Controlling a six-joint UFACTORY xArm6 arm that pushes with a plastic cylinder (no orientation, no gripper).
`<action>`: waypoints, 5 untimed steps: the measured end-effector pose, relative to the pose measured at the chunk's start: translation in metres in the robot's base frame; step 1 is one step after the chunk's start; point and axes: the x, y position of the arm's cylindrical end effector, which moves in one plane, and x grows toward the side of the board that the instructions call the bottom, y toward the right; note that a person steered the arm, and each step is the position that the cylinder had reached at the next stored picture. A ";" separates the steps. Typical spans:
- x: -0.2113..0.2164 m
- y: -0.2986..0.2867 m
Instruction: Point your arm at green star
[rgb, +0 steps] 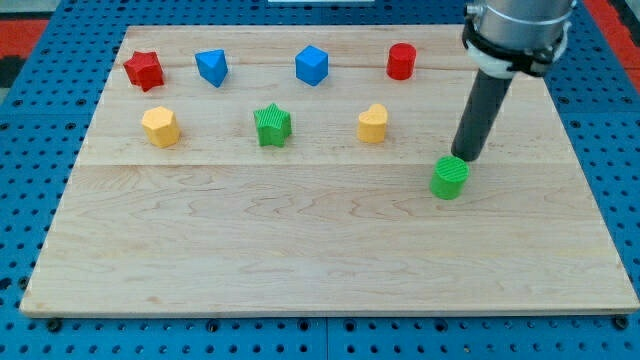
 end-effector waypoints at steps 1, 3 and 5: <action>-0.058 -0.010; -0.103 -0.126; -0.071 -0.250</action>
